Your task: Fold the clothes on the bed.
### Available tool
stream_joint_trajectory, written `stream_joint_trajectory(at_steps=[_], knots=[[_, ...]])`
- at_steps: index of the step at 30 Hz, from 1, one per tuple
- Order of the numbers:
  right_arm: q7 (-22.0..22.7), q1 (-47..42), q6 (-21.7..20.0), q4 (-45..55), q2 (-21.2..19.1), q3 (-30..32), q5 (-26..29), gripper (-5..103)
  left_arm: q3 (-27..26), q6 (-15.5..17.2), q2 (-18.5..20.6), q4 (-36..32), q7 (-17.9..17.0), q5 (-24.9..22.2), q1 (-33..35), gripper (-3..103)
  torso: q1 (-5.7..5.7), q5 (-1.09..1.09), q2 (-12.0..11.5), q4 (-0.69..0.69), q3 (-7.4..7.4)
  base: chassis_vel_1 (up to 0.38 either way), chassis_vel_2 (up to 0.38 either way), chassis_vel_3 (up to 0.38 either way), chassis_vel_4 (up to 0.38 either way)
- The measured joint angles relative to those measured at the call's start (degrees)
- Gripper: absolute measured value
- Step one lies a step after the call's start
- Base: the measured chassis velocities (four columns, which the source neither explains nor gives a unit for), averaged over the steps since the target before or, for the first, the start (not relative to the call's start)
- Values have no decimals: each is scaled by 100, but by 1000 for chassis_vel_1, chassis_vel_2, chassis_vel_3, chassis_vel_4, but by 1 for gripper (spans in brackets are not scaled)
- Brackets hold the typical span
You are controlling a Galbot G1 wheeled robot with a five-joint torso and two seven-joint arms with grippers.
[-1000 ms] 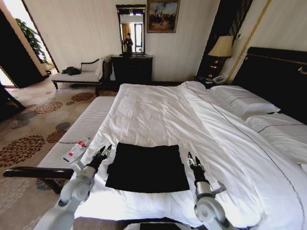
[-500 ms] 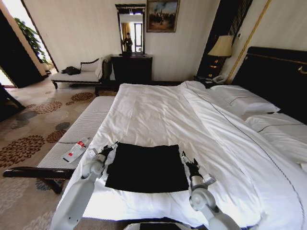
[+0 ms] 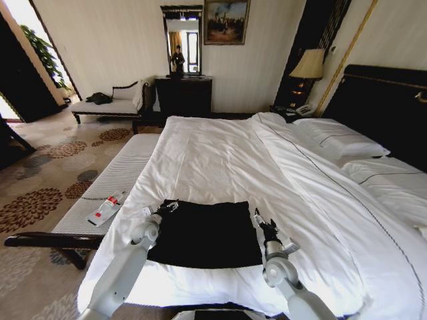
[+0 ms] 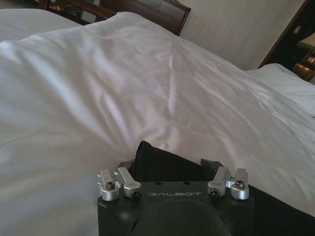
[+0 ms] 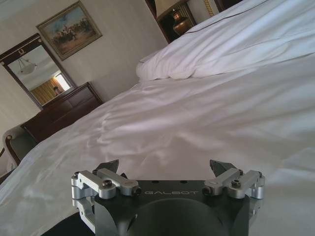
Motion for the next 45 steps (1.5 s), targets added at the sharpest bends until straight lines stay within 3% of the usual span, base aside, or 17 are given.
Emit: stream_joint_trajectory(at_steps=[3, 7, 9, 12, 15, 16, 18, 20, 24, 27, 33, 38, 45], knots=[[9, 129, -4, -104, 12, -9, 48, 100, -45, -41, 1, -9, 55, 7, 22, 65, 0, 0, 0, 0, 0, 0, 0, 0, 0], [68, 449, -12, -363, 58, -41, 120, 100, -118, -85, 2, -39, 119, 10, 63, 43, 0, 0, 0, 1, 0, 0, 0, 0, 0], [77, 490, -16, -393, 64, -45, 123, 100, -132, -89, -1, -50, 124, 8, 72, 43, 0, 0, 0, 1, 1, 0, 0, 0, 0], [90, 564, -30, -450, 64, -46, 127, 100, -195, -114, -4, -96, 151, -18, 109, 28, 0, -1, 0, -2, 0, 0, 0, 0, 0], [91, 610, -46, -503, 33, -48, 152, 100, -257, -127, -4, -115, 166, -79, 153, 22, 0, -1, 0, -2, 0, 0, 0, 0, 0], [90, 701, -62, -593, -13, -69, 172, 100, -290, -132, -3, -116, 169, -119, 185, 11, 0, 0, 0, -3, 0, 0, 0, 0, 0], [81, 798, -74, -683, -58, -90, 179, 100, -308, -143, 1, -116, 183, -133, 209, 11, 0, -1, 0, -1, 0, 0, 0, 0, 0], [23, 971, -91, -840, -136, -109, 217, 100, -334, -171, -2, -112, 216, -125, 241, 2, 0, 0, 0, 1, 0, 0, 0, 0, 0], [-403, 1205, -169, -1033, -335, -179, 571, 100, -417, -205, -24, -103, 234, -126, 250, 2, 0, -1, -1, 0, 1, 0, 0, 0, 0], [-1175, 1344, -370, -1222, -507, -302, 1042, 100, -517, -211, 18, -102, 233, -212, 147, 2, 0, -1, 0, -1, 0, 0, 0, 0, 0], [-1986, 1521, -622, -1572, -392, -397, 1463, 100, -575, -212, 83, -90, 220, -229, 91, 2, 0, -1, -1, -1, 0, 0, 0, 0, 0], [-2479, 1733, -762, -1985, -280, -505, 1553, 100, -574, -212, 117, -108, 176, -207, 125, 2, 0, -1, 0, 0, 0, 0, 0, 0, 0], [-2846, 1896, -815, -2350, -194, -566, 1547, 100, -566, -213, 63, -162, 113, -168, 178, 2, 0, -1, 0, 0, 0, 0, 0, 0, 0]])
